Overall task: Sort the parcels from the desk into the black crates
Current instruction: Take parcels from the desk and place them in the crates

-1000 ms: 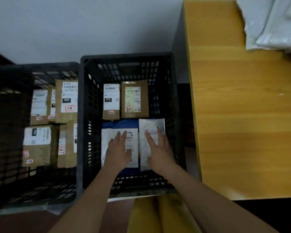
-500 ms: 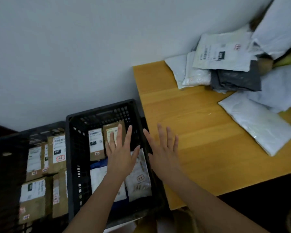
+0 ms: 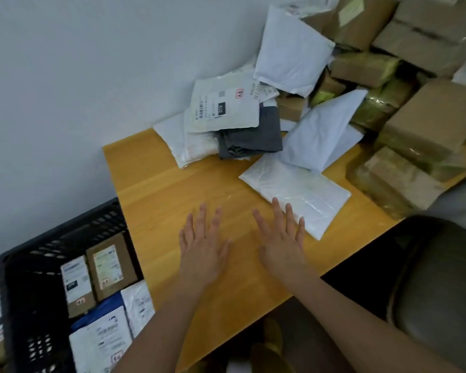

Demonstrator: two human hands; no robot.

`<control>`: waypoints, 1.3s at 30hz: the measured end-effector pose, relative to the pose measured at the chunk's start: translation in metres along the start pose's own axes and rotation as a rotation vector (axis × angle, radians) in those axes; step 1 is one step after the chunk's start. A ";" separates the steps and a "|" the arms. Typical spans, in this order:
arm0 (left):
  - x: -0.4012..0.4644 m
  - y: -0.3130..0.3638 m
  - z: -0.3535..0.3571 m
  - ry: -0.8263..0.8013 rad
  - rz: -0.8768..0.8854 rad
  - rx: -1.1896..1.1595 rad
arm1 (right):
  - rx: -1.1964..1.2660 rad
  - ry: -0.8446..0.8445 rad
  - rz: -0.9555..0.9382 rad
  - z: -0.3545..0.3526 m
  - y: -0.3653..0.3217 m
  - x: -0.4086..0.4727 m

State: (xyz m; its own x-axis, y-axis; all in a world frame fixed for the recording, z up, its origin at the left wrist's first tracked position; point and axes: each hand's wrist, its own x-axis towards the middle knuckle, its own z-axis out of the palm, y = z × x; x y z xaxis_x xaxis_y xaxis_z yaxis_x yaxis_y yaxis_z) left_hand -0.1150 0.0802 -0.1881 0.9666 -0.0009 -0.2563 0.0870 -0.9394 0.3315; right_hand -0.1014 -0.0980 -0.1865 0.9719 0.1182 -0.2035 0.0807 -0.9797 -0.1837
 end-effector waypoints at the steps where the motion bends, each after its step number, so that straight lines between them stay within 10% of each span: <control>1: 0.004 0.011 0.005 -0.010 0.009 0.002 | -0.012 -0.017 0.020 -0.002 0.015 0.001; 9: 0.024 0.060 0.035 -0.073 0.020 0.002 | -0.076 -0.160 0.177 -0.002 0.090 0.019; 21: 0.013 0.043 0.040 0.076 -0.178 -0.380 | -0.006 -0.238 -0.166 -0.033 0.067 0.034; 31: -0.009 -0.003 -0.004 0.288 -0.798 -1.408 | 1.282 -0.581 -0.074 -0.071 -0.014 0.022; 39: -0.040 -0.037 -0.004 0.252 -0.900 -1.413 | 0.737 -0.618 -0.029 -0.007 -0.014 0.025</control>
State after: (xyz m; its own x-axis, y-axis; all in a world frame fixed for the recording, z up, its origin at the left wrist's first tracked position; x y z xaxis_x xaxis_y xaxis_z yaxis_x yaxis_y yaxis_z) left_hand -0.1556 0.1165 -0.1862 0.4940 0.5055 -0.7074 0.5875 0.4057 0.7002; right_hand -0.0771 -0.0828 -0.1820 0.6662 0.4116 -0.6219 -0.2615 -0.6520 -0.7117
